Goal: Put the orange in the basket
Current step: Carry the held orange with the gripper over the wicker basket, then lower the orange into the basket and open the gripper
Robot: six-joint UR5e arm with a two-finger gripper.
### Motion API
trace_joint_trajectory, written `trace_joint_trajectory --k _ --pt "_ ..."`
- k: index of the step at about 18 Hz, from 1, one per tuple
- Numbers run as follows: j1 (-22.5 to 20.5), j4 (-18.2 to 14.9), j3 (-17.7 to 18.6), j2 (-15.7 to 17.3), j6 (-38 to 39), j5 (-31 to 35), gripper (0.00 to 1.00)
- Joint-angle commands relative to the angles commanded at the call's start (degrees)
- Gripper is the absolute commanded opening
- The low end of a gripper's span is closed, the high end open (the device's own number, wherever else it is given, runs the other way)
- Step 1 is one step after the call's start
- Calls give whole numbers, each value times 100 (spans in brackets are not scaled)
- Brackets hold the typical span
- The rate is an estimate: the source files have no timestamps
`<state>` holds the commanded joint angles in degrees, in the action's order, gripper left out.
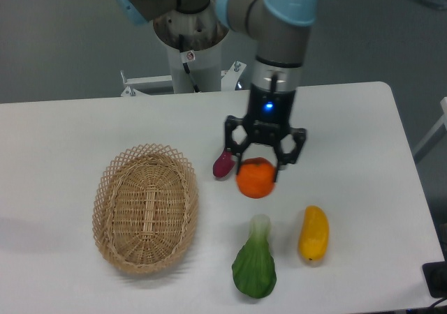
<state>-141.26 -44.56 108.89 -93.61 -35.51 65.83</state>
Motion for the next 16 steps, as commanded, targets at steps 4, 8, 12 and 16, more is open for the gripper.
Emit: trace_joint_trajectory --k 4,8,12,16 --pt "869 9 115 -201 114 771 60" --pt "1547 62 -69 -719 826 1581 60" --pt "1768 79 -139 -1167 853 1652 60" --pt "1900 237 -280 -1589 853 1652 60"
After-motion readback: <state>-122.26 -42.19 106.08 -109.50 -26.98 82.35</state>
